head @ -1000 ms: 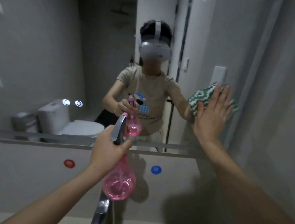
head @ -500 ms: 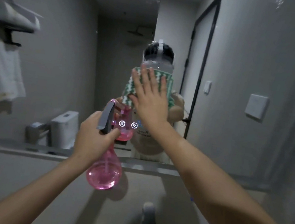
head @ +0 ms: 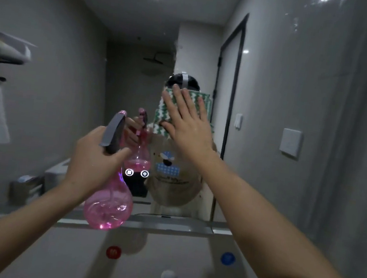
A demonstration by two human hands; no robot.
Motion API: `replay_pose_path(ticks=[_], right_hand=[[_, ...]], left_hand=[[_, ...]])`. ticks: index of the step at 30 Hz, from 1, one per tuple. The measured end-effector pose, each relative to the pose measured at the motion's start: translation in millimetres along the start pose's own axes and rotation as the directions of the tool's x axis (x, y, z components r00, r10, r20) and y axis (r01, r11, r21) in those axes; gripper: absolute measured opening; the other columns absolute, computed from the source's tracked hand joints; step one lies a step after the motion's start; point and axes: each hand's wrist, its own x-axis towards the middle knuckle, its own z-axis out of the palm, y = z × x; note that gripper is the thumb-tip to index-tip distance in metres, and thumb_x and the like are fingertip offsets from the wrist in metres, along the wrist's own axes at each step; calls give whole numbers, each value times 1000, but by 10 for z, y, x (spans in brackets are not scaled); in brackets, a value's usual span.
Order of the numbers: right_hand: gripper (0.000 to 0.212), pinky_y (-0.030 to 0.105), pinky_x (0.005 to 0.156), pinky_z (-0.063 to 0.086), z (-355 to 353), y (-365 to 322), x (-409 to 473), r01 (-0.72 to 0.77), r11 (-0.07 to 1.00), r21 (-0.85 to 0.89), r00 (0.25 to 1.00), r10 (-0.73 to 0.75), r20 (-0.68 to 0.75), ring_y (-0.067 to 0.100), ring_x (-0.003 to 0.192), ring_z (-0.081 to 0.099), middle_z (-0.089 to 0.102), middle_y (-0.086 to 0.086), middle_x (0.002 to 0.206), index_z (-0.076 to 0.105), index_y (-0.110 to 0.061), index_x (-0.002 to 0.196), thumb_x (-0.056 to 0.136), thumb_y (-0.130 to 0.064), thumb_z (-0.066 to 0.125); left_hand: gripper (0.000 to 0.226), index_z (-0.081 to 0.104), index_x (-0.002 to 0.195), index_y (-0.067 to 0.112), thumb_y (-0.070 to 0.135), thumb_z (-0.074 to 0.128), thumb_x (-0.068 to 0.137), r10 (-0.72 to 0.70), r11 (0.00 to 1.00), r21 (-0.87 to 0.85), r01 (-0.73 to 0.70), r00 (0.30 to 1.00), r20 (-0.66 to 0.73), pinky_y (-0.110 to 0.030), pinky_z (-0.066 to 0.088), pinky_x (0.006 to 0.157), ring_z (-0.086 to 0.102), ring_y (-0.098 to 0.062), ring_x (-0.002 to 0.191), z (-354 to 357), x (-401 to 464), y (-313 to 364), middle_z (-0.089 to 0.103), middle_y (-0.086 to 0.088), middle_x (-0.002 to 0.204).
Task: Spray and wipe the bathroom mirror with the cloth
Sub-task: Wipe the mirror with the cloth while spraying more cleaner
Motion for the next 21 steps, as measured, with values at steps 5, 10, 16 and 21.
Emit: replay_pose_path(ticks=[5, 10, 16, 21], right_hand=[[64, 44, 116, 5, 49, 895, -408, -145, 989, 6, 988, 145, -49, 24, 145, 14, 16, 8, 157, 17, -19, 151, 95, -49, 27], [65, 43, 113, 12, 102, 1807, -895, -272, 962, 20, 960, 273, -61, 25, 141, 25, 27, 8, 154, 26, -17, 148, 91, -46, 35], [66, 42, 114, 5, 202, 2529, -1356, -380, 918, 110, 921, 387, -50, 23, 143, 17, 19, 8, 156, 15, -17, 150, 93, -48, 29], [67, 43, 115, 4, 264, 2695, -1479, -406, 903, 142, 905, 418, -73, 25, 144, 13, 15, 8, 157, 11, -17, 150, 93, -48, 27]], left_hand=[[25, 57, 72, 19, 38, 61, 56, -13, 1000, -16, 14, 999, 46, -52, 52, 65, 53, -25, 62, 573, -6, 321, 59, -5, 69], [21, 57, 70, 12, 29, 64, 60, -9, 997, -81, 16, 996, 85, -48, 49, 62, 50, -20, 61, 1186, -32, 750, 58, -11, 70], [15, 62, 80, 6, 14, 70, 71, 18, 994, -110, -4, 991, 132, -33, 45, 56, 56, -21, 62, 1812, -94, 1000, 63, -13, 73], [15, 64, 85, 8, 9, 72, 72, 46, 995, -90, -34, 990, 137, -24, 45, 54, 55, -11, 62, 2047, -161, 1039, 64, -8, 78]])
